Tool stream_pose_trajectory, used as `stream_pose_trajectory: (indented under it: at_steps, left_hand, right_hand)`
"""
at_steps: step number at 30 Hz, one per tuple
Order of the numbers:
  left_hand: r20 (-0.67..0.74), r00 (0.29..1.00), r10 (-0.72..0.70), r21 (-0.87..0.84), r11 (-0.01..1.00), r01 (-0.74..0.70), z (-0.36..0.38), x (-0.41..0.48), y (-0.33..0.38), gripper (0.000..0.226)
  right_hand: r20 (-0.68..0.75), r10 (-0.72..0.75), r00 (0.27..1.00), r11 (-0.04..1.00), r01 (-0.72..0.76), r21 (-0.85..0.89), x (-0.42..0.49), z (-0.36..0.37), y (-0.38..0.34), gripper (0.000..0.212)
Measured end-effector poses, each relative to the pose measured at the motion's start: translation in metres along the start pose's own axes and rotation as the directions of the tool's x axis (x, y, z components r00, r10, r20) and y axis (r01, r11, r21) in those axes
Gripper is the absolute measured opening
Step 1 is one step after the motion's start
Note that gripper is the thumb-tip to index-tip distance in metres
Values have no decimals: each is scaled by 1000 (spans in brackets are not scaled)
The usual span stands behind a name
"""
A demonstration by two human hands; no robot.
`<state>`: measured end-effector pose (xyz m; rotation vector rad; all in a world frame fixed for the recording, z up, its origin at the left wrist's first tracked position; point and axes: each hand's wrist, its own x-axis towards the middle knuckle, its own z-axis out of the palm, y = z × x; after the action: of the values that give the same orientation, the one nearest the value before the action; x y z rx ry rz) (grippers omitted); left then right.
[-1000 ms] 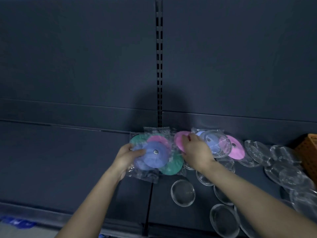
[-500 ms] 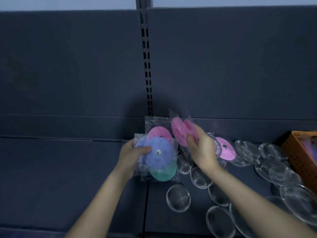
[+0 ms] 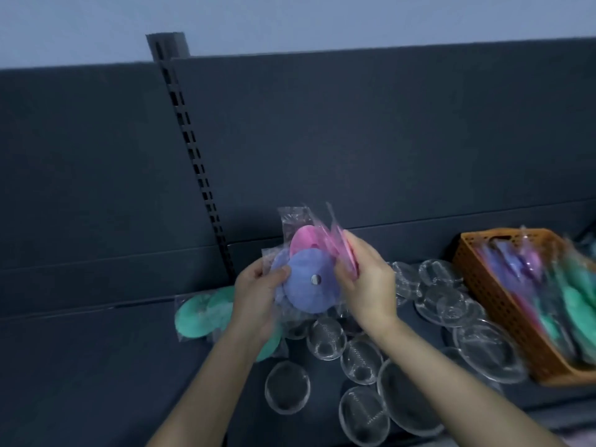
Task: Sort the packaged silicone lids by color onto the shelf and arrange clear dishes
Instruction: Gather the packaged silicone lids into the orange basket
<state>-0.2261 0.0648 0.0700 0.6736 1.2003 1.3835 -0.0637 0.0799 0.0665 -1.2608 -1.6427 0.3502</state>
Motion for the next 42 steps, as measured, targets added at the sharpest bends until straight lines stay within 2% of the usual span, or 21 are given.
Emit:
stream_pose_trajectory:
  at_steps: [3, 8, 12, 17, 22, 27, 31, 35, 39, 41, 42]
  left_hand:
    - [53, 997, -51, -43, 998, 53, 36, -1, 1, 11]
    - [140, 990, -25, -60, 998, 34, 94, -4, -5, 8]
    - [231, 973, -12, -86, 996, 33, 145, -8, -13, 11]
    - [325, 946, -6, -8, 1000, 9, 214, -22, -26, 11]
    - [403, 914, -44, 51, 998, 26, 275, -34, -43, 25]
    - [437, 897, -72, 76, 996, 43, 328, -43, -58, 23]
    - [476, 876, -77, 45, 997, 63, 362, -41, -69, 23]
    - [432, 896, -103, 97, 993, 67, 388, -22, -93, 20]
    - [345, 930, -130, 252, 967, 42, 398, -1, -120, 34]
    - [282, 956, -83, 386, 922, -34, 402, 6, -130, 39]
    - [264, 964, -24, 489, 865, -112, 402, 10, -133, 45]
  right_hand:
    - [-38, -144, 989, 985, 140, -97, 4, -26, 11, 45]
    - [-108, -215, 971, 966, 196, -167, 13, -67, 42, 44]
    - [-178, -186, 966, 967, 148, -208, 18, -107, 62, 46]
    - [-265, -102, 959, 964, 30, -265, 24, -165, 91, 47]
    - [-320, -105, 942, 958, 10, -286, 27, -222, 120, 47]
    - [-327, -160, 931, 931, 32, -364, 28, -271, 146, 44]
    - [-338, -147, 930, 924, 7, -382, 33, -302, 169, 45]
    - [-307, -66, 949, 933, -50, -355, 37, -318, 204, 42]
    - [-212, 62, 975, 931, -133, -339, 36, -317, 230, 38]
    - [-145, 142, 979, 927, -183, -328, 37, -315, 237, 37]
    - [-96, 186, 978, 922, -207, -327, 38, -313, 240, 40]
